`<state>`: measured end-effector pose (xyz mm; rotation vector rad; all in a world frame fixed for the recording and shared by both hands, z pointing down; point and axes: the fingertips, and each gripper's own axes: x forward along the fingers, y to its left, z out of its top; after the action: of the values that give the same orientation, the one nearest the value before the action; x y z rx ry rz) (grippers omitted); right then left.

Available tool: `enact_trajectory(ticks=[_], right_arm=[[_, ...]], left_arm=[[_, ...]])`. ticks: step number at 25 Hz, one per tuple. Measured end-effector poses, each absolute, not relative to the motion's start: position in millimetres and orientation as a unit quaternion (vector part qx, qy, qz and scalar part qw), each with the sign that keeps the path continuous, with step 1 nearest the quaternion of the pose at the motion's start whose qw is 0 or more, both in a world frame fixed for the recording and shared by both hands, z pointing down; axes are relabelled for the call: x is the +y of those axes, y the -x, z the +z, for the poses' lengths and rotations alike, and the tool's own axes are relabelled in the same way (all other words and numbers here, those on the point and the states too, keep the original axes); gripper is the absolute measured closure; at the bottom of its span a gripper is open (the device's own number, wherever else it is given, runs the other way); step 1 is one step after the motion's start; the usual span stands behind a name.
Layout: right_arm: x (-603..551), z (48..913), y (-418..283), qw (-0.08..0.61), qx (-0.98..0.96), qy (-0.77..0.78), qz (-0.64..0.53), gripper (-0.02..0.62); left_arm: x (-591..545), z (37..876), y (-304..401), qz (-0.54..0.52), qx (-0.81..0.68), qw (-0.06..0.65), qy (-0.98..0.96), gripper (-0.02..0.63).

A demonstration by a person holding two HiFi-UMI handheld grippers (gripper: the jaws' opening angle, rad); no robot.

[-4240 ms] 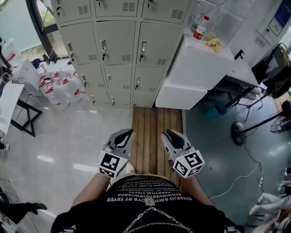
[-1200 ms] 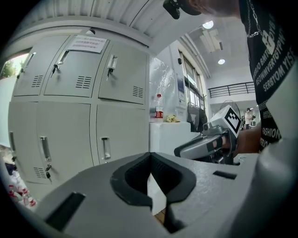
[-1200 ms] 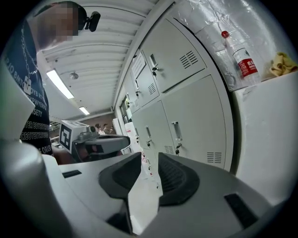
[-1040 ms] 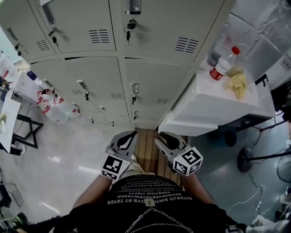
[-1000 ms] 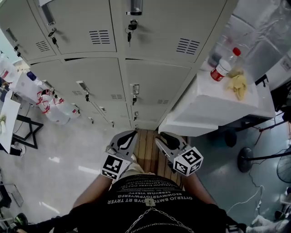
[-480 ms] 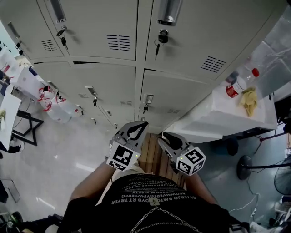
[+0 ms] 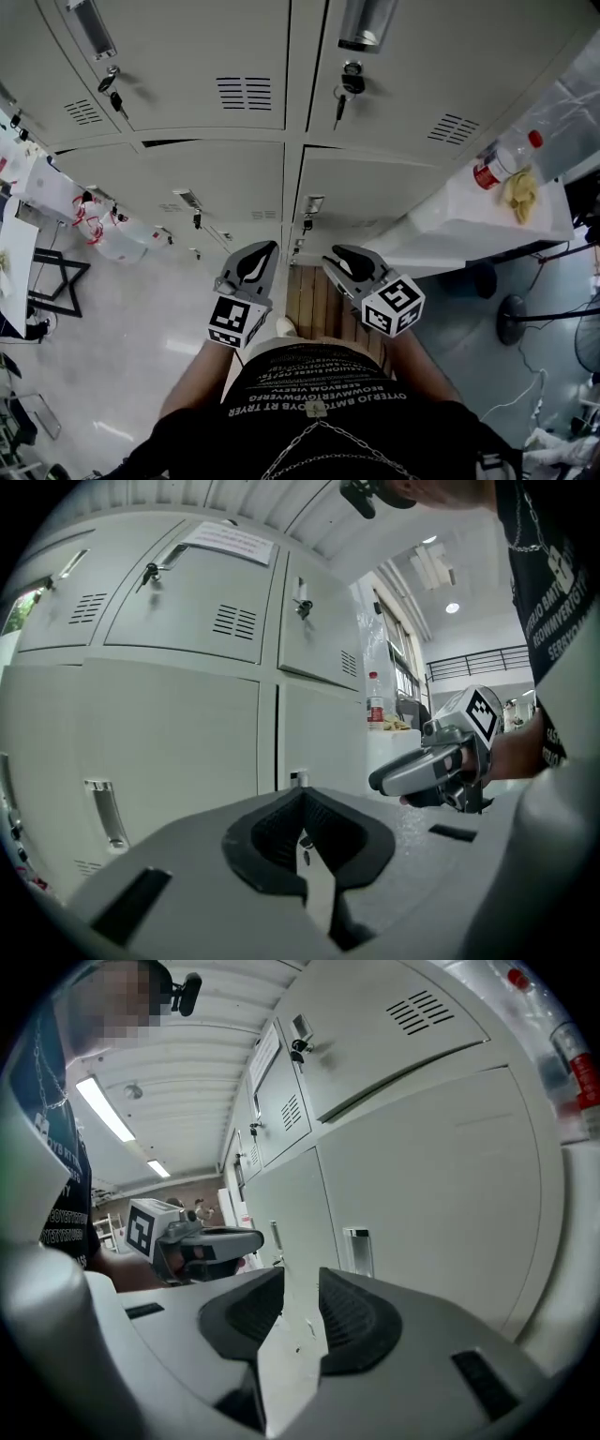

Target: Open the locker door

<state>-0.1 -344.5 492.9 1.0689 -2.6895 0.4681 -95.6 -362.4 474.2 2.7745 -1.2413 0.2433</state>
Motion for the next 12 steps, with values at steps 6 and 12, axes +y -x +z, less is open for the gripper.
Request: enact_trajectory(ticks=[6, 12], right_arm=[[-372, 492, 21, 0.110, -0.908, -0.380, 0.140, 0.476], [-406, 505, 35, 0.115, -0.901, -0.388, 0.157, 0.459]], left_arm=[[-372, 469, 112, 0.066, -0.410, 0.045, -0.909, 0.612], [-370, 465, 116, 0.065, -0.405, 0.037, -0.911, 0.612]])
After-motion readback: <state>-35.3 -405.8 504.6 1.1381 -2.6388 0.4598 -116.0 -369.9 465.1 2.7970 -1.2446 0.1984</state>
